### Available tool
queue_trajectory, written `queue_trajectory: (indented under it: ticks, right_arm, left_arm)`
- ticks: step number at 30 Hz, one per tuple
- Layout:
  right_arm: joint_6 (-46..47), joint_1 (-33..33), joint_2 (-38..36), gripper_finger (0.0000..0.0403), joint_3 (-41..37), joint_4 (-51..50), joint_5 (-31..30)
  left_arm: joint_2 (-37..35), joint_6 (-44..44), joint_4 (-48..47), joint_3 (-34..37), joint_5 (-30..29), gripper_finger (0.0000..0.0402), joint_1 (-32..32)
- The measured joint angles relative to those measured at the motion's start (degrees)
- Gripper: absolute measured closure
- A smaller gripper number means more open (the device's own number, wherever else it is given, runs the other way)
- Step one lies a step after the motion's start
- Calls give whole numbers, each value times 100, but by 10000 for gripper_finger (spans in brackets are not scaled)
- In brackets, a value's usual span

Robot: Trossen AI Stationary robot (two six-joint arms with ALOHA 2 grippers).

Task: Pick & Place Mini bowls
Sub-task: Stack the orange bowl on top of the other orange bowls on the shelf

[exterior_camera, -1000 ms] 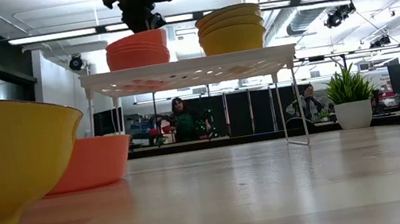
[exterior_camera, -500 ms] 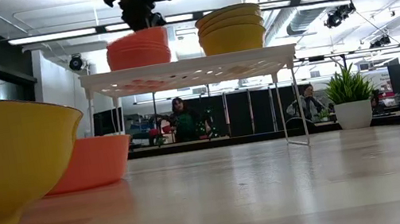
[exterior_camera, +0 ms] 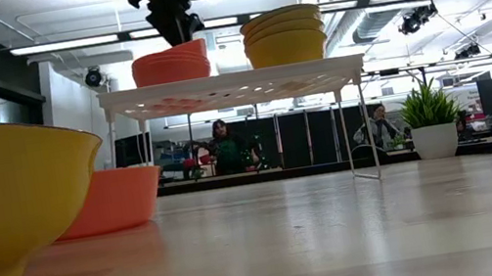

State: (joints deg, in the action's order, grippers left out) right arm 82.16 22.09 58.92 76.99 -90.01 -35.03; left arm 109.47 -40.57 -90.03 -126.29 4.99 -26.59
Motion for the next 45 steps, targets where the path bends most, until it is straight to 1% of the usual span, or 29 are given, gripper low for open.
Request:
queue_trajectory:
  ticks: [4, 6, 9, 13, 19, 23, 27, 29, 33, 36, 40, 45]
  right_arm:
    - [27, 0, 0, 403, 0, 3, 0]
    - [29, 0, 0, 403, 0, 7, 1]
    - [66, 0, 0, 403, 0, 15, 2]
    - [139, 0, 0, 403, 0, 19, 4]
    - [140, 0, 0, 403, -2, 21, 7]
    - [140, 0, 0, 403, -2, 23, 7]
    - [140, 4, 0, 403, -2, 28, 7]
    - [139, 4, 0, 403, -2, 28, 7]
    - [139, 4, 4, 403, -2, 30, 9]
    - [139, 4, 25, 403, -2, 30, 46]
    - [139, 4, 75, 403, -2, 29, 137]
    - [132, 9, 166, 403, -2, 27, 289]
  left_arm:
    - [-2, -28, 6, -265, -107, 264, 0]
    - [-6, -139, 8, -324, -151, 271, 0]
    - [-9, -272, 4, -324, -45, 286, -2]
    - [-9, -803, 3, -324, 5, 301, 0]
    - [-2, -1286, 24, -241, -43, 302, 0]
    - [-2, -1449, -1, -241, 9, 302, 45]
    - [-2, -1666, 1, -241, 9, 302, 212]
    - [-2, -1788, 2, -241, -70, 302, 339]
    - [-2, -2073, 11, -241, -510, 302, 589]
    - [-2, -2219, 91, -241, -685, 302, 716]
    - [-2, -2221, 285, -241, -703, 302, 767]
    - [-2, -2271, 301, -239, -734, 302, 750]
